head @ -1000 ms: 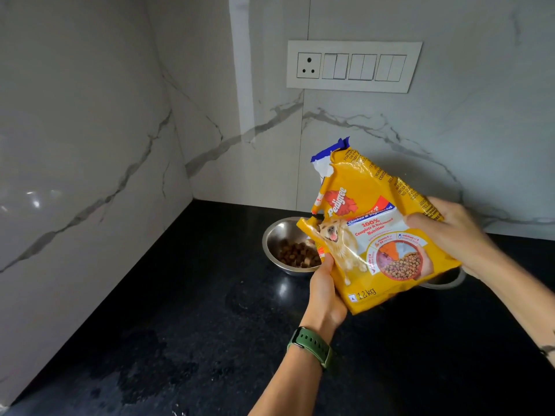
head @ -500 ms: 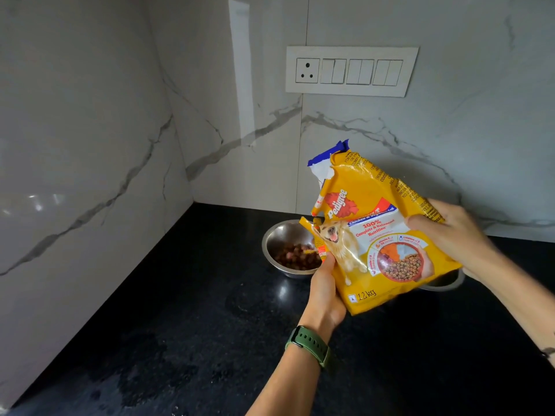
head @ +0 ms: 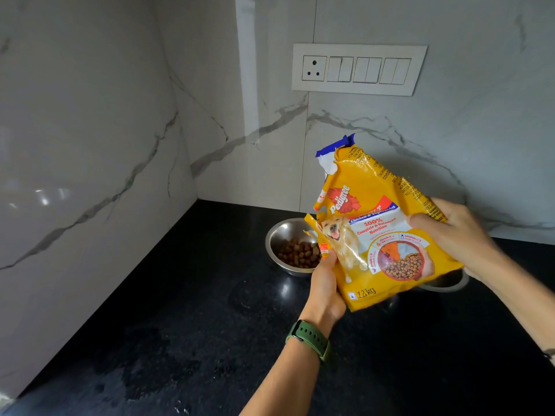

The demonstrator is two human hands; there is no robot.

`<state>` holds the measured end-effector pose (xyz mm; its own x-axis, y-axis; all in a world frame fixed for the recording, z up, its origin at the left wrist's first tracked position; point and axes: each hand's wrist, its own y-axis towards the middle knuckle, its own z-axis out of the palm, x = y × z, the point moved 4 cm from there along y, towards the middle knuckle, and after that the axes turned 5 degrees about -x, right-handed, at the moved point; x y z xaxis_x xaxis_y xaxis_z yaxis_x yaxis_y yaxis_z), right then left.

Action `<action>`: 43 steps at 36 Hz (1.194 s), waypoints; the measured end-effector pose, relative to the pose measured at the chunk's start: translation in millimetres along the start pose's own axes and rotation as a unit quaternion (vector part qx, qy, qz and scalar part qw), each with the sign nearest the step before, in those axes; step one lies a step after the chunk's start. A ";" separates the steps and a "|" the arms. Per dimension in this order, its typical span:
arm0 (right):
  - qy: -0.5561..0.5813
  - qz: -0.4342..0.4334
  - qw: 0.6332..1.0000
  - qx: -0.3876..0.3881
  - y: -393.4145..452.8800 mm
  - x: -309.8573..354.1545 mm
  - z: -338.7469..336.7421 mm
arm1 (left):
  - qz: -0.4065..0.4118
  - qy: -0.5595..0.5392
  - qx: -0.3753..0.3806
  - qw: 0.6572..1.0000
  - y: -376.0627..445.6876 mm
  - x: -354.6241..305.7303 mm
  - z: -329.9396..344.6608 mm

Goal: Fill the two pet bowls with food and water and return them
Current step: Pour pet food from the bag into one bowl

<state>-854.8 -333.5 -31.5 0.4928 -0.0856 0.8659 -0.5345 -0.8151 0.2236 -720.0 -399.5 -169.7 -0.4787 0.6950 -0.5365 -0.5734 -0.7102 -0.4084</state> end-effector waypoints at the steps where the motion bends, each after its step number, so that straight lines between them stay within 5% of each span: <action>1: -0.002 -0.003 1.000 -0.002 0.1 0.2 0.1 | 0.000 -0.001 -0.003 1.000 0.2 0.4 -0.1; 43: -0.012 -0.014 1.000 -0.002 9.8 -1.9 4.9 | -0.007 -0.004 0.000 1.000 5.1 0.2 -2.1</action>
<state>-857.6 -344.1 -33.1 0.5236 -0.0754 0.8486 -0.5229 -0.8148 0.2503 -721.6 -403.2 -173.5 -0.4752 0.7062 -0.5249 -0.5799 -0.7000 -0.4168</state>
